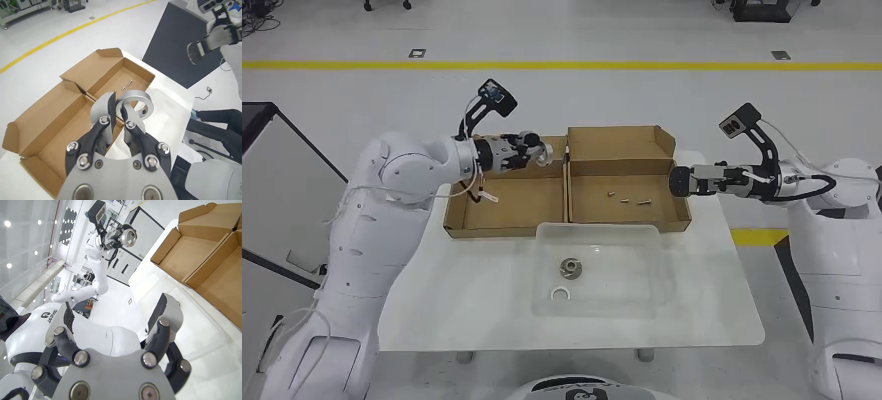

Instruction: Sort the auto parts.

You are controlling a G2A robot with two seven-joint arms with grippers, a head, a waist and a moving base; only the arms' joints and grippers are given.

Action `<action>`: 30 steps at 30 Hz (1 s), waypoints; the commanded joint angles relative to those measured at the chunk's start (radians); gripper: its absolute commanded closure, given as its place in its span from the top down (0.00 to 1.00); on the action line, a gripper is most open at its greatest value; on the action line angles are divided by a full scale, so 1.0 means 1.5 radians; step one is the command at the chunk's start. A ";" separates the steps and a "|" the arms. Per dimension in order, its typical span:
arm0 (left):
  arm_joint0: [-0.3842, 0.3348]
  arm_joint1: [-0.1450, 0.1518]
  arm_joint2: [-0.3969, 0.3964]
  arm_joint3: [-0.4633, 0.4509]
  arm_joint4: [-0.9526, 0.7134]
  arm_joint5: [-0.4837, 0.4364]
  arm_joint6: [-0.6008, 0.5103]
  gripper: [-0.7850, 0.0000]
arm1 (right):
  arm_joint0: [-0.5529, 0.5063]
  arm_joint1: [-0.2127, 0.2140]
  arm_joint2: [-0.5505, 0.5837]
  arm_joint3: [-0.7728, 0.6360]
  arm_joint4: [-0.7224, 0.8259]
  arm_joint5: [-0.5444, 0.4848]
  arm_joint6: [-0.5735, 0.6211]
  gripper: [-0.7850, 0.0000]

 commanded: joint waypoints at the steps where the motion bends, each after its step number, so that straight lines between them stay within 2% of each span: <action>1: -0.027 -0.003 0.022 0.039 0.006 0.001 -0.014 0.00 | 0.000 0.000 0.000 0.000 0.000 0.000 0.000 1.00; 7: -0.090 -0.015 0.087 0.151 0.016 0.002 -0.042 0.00 | 0.000 0.000 0.000 0.000 0.000 0.000 0.000 1.00; 14: -0.148 -0.037 0.163 0.265 0.019 -0.010 -0.036 0.00 | 0.000 0.000 0.000 0.000 0.000 0.000 0.000 1.00; 30: -0.254 -0.114 0.325 0.514 0.007 -0.038 -0.015 0.00 | 0.000 0.000 0.000 0.000 0.000 0.000 0.000 1.00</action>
